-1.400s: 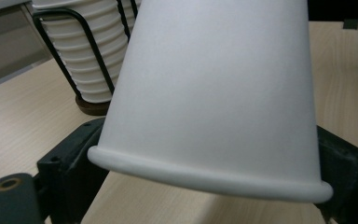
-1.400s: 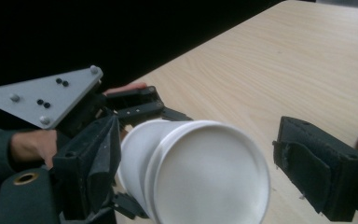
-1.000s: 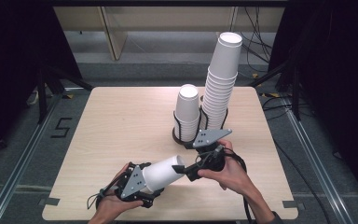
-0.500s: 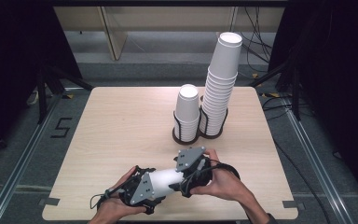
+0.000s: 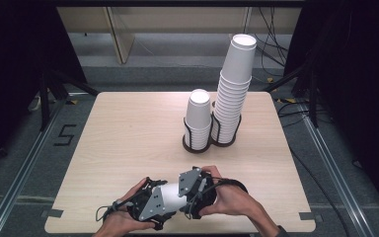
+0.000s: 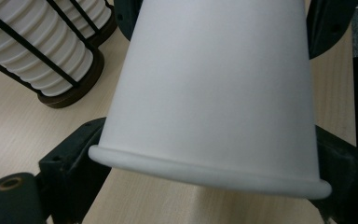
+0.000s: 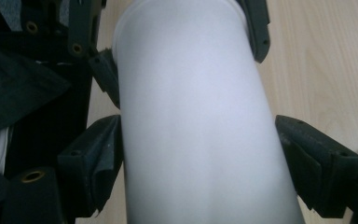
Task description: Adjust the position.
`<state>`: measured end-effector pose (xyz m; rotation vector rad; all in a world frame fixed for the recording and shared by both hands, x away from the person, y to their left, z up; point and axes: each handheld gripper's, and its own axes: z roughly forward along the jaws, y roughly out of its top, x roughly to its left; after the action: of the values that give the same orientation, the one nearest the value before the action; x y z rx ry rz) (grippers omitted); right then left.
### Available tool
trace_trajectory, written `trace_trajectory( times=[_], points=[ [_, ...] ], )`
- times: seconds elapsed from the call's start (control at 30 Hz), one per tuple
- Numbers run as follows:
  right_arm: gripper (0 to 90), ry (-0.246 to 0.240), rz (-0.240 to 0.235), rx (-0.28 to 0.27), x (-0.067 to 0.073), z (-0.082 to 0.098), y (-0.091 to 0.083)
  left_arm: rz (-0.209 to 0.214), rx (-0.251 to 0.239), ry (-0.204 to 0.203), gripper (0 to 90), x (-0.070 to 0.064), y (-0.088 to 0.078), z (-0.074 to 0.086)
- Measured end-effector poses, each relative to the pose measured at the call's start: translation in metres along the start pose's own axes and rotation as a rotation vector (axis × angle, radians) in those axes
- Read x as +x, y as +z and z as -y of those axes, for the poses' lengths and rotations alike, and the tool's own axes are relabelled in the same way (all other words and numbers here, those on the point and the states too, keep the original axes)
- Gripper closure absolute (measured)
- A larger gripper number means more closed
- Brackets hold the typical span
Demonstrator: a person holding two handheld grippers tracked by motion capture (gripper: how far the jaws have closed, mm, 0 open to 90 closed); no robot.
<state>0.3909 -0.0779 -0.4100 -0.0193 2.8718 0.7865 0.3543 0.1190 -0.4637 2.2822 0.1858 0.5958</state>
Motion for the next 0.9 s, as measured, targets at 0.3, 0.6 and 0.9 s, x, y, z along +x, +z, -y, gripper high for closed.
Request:
trace_trajectory(
  times=[0.3, 0.6, 0.9],
  points=[
    [19.5, -0.014, -0.051, 0.001, -0.002, 0.006, 0.007, 0.055, -0.065, -0.035, 8.7, 0.0, 0.001, 0.005],
    [19.2, 0.008, -0.154, -0.155, -0.02, 0.022, -0.001, 0.073, -0.338, -0.191, 5.0, 0.005, -0.002, 0.017],
    [19.2, 0.03, -0.208, -0.203, -0.02, 0.026, -0.001, 0.081, -0.38, -0.183, 4.5, 0.003, -0.003, 0.017]
  ],
)
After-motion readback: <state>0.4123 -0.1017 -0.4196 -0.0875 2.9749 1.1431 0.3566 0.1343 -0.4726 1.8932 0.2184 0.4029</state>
